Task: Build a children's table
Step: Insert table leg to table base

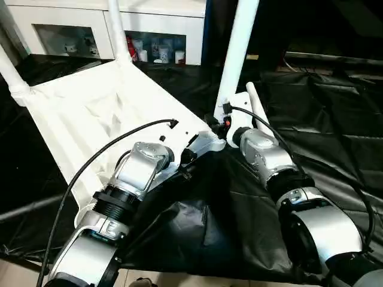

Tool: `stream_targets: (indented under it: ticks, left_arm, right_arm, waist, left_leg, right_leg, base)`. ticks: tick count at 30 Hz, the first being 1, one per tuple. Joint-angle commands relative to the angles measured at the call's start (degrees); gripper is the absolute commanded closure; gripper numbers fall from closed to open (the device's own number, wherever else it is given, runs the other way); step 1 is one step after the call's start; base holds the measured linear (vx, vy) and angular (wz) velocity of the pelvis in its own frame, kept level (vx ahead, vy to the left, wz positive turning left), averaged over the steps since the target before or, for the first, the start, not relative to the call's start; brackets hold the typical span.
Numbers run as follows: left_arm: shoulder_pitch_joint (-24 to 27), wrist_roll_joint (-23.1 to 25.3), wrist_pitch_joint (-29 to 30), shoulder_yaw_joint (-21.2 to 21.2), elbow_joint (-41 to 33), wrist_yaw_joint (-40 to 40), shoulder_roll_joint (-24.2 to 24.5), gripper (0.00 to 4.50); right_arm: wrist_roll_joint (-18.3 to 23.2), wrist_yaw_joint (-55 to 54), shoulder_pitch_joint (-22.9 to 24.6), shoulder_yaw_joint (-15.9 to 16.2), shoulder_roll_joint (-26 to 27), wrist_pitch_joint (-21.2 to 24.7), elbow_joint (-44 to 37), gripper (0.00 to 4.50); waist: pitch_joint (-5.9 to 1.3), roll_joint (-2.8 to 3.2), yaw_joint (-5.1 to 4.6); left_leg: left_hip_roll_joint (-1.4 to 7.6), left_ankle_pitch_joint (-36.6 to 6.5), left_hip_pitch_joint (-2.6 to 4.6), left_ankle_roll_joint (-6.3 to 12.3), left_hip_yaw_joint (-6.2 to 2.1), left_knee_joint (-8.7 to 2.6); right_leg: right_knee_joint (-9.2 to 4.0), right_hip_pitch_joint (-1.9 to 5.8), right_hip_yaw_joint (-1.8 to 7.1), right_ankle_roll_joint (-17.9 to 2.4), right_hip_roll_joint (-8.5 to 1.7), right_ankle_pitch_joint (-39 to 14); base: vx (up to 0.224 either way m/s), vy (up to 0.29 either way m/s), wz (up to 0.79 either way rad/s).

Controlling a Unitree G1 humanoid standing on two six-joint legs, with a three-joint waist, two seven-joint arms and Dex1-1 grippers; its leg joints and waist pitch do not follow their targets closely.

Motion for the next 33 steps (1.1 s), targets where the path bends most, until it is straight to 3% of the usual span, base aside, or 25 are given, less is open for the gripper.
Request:
stream_targets:
  ticks: [1, 2, 7, 13, 18, 21, 33]
  left_arm:
    - [-2.4, 0.4, -1.8, 0.8, 0.9, 3.3, -0.6, 4.50]
    - [-2.4, 0.4, -2.0, 0.7, 0.9, 3.1, -0.5, 4.50]
    - [-2.1, 0.1, -2.0, 0.5, -0.2, 1.9, 0.0, 4.50]
    - [-1.3, -0.5, -1.9, 0.4, -2.0, 0.5, 0.8, 4.50]
    - [-1.0, -0.8, -2.0, 0.2, -2.6, -0.2, 1.8, 4.50]
    - [-0.8, -1.0, -2.2, 0.0, -2.9, -0.7, 2.4, 4.50]
    - [1.4, -2.5, -6.5, -1.3, -5.6, -7.7, 7.1, 4.50]
  right_arm:
    - [0.4, 3.8, 4.2, 1.8, 5.4, 5.8, 7.6, 2.59]
    - [0.7, 4.1, 4.0, 1.3, 5.4, 5.6, 7.5, 2.03]
    - [1.0, 5.5, 2.8, -0.2, 5.2, 4.3, 6.8, 1.68]
    - [0.9, 8.1, 1.2, -1.1, 4.2, 3.0, 6.1, 1.12]
    - [0.8, 9.4, 0.2, -1.5, 3.0, 1.8, 5.6, 0.59]
    - [0.4, 10.1, -0.1, -1.3, 2.3, 1.5, 5.2, 0.33]
    - [-2.2, 20.7, 1.4, 1.9, -2.8, 0.0, 1.2, 0.33]
  waist:
    - [-2.26, 0.65, 0.30]
    - [-2.32, 0.58, 0.27]
    - [-2.80, 0.46, 0.27]
    - [-3.05, 0.21, 0.18]
    - [-3.80, 0.35, 0.18]
    - [-4.10, 0.58, 0.26]
    - [-5.19, 0.74, 0.54]
  left_leg:
    - [0.72, -24.2, 0.81, -2.69, 0.11, -4.67]
    - [0.73, -23.9, 0.77, -2.68, 0.16, -4.66]
    - [0.71, -20.6, 0.35, -2.37, 0.28, -4.49]
    - [0.76, -18.3, 0.40, -1.60, 0.59, -4.22]
    - [0.56, -10.7, 0.23, -0.52, 0.88, -3.40]
    - [0.52, -9.7, 0.33, 0.01, 0.89, -3.18]
    - [0.36, -4.2, 0.40, 2.86, 0.95, -1.84]
  right_leg:
    - [-5.79, 0.47, 1.45, -8.3, -3.34, -19.4]
    - [-5.73, 0.51, 1.44, -8.5, -3.30, -18.7]
    - [-5.30, 1.01, 1.33, -9.4, -3.31, -14.8]
    - [-5.14, 1.18, 1.36, -10.3, -3.40, -13.0]
    - [-3.81, 2.08, 1.10, -13.2, -3.08, 0.2]
    - [-3.55, 2.35, 1.01, -14.0, -3.07, 3.0]
    - [-2.14, 3.21, 0.76, -17.3, -2.86, 14.1]
  base:
    - [0.000, 0.000, 0.00]
    - [0.000, 0.000, 0.00]
    - [0.000, 0.000, 0.00]
    - [0.000, 0.000, 0.00]
    - [0.000, 0.000, 0.00]
    - [0.000, 0.000, 0.00]
    - [0.000, 0.000, 0.00]
